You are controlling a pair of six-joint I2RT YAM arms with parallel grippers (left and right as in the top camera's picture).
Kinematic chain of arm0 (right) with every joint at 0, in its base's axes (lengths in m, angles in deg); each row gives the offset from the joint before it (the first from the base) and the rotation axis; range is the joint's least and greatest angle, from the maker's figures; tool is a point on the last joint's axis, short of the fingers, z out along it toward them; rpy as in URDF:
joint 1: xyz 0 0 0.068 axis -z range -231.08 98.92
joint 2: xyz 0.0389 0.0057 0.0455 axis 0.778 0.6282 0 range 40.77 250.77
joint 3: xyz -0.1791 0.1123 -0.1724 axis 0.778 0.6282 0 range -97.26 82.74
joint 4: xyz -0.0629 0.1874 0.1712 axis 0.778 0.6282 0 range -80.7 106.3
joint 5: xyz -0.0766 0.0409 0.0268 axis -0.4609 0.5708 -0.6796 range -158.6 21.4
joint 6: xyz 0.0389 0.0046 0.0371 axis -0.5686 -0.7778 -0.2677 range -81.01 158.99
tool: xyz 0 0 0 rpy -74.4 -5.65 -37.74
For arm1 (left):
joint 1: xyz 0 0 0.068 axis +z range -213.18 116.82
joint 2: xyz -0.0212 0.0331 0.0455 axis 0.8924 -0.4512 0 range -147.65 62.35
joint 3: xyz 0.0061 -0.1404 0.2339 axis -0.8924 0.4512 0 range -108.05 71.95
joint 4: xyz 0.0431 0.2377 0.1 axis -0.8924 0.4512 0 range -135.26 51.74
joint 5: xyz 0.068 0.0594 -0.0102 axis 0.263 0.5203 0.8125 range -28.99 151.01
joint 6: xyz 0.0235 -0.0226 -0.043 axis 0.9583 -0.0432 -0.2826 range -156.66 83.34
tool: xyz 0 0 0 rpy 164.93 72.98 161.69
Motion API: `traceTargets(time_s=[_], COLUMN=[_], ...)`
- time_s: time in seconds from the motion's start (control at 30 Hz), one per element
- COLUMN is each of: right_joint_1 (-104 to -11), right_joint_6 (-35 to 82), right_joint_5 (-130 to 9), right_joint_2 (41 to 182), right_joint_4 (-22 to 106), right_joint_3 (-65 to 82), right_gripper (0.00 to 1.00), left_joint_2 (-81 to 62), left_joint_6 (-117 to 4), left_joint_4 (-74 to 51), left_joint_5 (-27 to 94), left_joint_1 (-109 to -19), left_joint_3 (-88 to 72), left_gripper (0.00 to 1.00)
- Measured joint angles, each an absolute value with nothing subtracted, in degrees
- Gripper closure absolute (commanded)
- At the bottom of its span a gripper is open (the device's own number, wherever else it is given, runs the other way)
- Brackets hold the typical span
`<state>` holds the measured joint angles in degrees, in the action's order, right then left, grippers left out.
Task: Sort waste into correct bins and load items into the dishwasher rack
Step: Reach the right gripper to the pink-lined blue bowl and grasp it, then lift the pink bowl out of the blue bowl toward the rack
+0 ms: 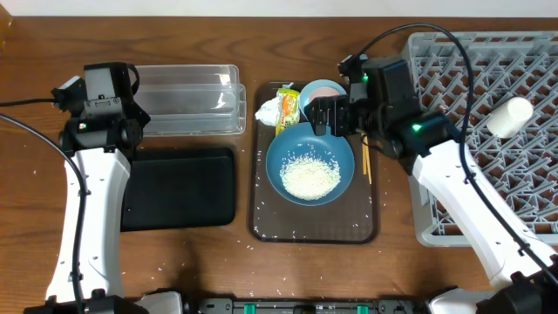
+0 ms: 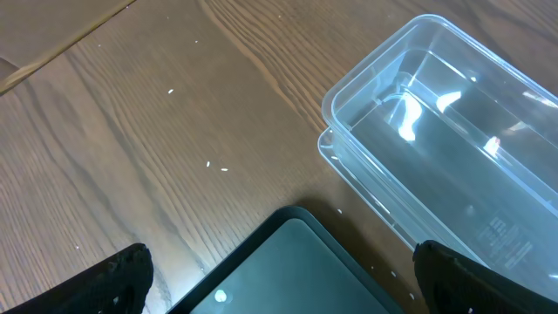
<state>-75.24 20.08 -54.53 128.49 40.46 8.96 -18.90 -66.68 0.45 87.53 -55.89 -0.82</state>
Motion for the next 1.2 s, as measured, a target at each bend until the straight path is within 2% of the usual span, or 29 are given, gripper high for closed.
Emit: traceTargets(time_s=[0.1, 0.23, 0.43, 0.53, 0.7, 0.77, 0.8, 0.87, 1.0, 1.2], right_joint_1=[-75.4, -75.4, -75.3, -75.3, -75.3, -75.3, -75.3, -75.3, -75.3, -75.7], right_joint_6=[20.1, 22.2, 25.0, 27.0, 29.3, 30.5, 31.1, 31.6, 31.3, 30.9], right_joint_5=[-54.5, -54.7, -55.1, -55.4, -55.8, -56.2, -56.6, -57.1, -58.0, -58.4], right_joint_2=[128.5, 128.5, 129.0, 131.7, 141.9, 147.7, 150.2, 155.4, 163.9, 168.6], right_joint_4=[39.9, 38.2, 37.5, 41.5, 55.7, 62.0, 64.6, 68.7, 71.3, 72.3], right_joint_3=[9.0, 9.0, 7.1, 0.4, -18.7, -26.4, -29.3, -34.4, -37.7, -37.7], right_gripper=[0.01, 0.09, 0.01, 0.02, 0.04, 0.12, 0.26, 0.34, 0.35, 0.4], left_joint_2=[-18.9, -18.9, -18.9, -18.9, -18.9, -18.9, -18.9, -18.9, -18.9, -18.9], left_joint_6=[-66.7, -66.7, -66.7, -66.7, -66.7, -66.7, -66.7, -66.7, -66.7, -66.7], left_joint_4=[0.5, 0.5, 0.5, 0.5, 0.5, 0.5, 0.5, 0.5, 0.5, 0.5], left_joint_5=[87.5, 87.6, 87.5, 87.5, 87.5, 87.5, 87.5, 87.6, 87.6, 87.6], left_joint_1=[-55.9, -55.9, -55.9, -55.9, -55.9, -55.9, -55.9, -55.9, -55.9, -55.9], left_joint_3=[-0.8, -0.8, -0.8, -0.8, -0.8, -0.8, -0.8, -0.8, -0.8, -0.8], left_gripper=[0.02, 0.02, 0.02, 0.02, 0.02, 0.02, 0.02, 0.02, 0.02, 0.02])
